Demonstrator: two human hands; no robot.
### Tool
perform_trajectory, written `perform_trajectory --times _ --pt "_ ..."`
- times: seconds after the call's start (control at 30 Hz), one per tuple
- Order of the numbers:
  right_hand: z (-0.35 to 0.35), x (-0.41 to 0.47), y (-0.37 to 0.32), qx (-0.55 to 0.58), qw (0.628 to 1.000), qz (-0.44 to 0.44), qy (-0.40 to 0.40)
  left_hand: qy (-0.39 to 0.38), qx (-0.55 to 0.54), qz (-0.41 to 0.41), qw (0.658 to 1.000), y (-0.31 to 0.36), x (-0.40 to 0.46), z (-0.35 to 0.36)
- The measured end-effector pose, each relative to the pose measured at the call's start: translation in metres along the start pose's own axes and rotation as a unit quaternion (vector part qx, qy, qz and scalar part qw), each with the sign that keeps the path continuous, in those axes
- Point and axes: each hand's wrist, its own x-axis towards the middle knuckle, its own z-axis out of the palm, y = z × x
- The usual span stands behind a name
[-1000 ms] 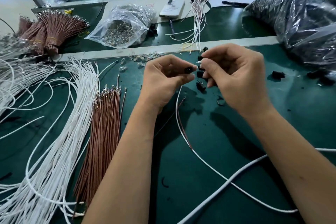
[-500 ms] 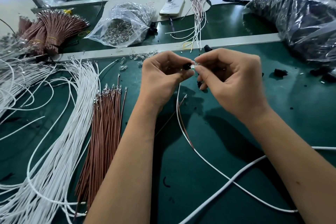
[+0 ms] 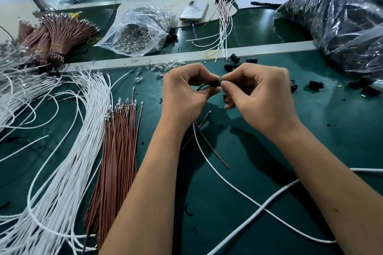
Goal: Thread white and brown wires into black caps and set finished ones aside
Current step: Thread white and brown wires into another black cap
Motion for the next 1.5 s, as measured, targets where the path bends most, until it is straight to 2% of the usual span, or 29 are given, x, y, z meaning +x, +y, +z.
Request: perform_trajectory --times 0.43,0.53,0.63,0.73,0.87,1.1,1.2,1.33,1.5 --pt "0.004 -0.003 0.004 0.028 0.998 0.047 0.024 0.003 0.105 0.047 0.993 0.006 -0.001 0.005" --pt "0.001 -0.001 0.005 0.058 0.996 0.06 0.001 0.003 0.084 0.036 0.996 0.006 -0.001 0.004" --pt "-0.005 0.003 0.008 0.083 0.992 0.084 -0.043 -0.036 0.053 0.015 0.998 0.006 -0.001 0.001" --pt "-0.007 0.005 0.007 0.112 0.988 0.1 -0.047 -0.071 -0.018 -0.011 0.997 0.006 -0.002 0.0" --pt "-0.013 0.008 0.006 0.195 0.968 0.14 -0.071 -0.078 -0.101 -0.043 0.991 0.005 -0.002 -0.001" --pt "-0.018 0.009 0.006 0.199 0.96 0.16 -0.117 -0.12 -0.12 -0.071 0.983 0.006 -0.002 -0.004" --pt "-0.021 0.01 0.006 0.214 0.952 0.178 -0.124 -0.119 -0.115 -0.069 0.984 0.008 -0.003 -0.003" --pt "-0.019 0.01 0.002 0.267 0.938 0.203 -0.082 -0.086 -0.106 -0.069 0.988 0.011 -0.001 -0.005" --pt "-0.017 0.01 -0.001 0.356 0.893 0.267 -0.067 -0.056 -0.136 -0.085 0.986 0.016 -0.001 -0.001"
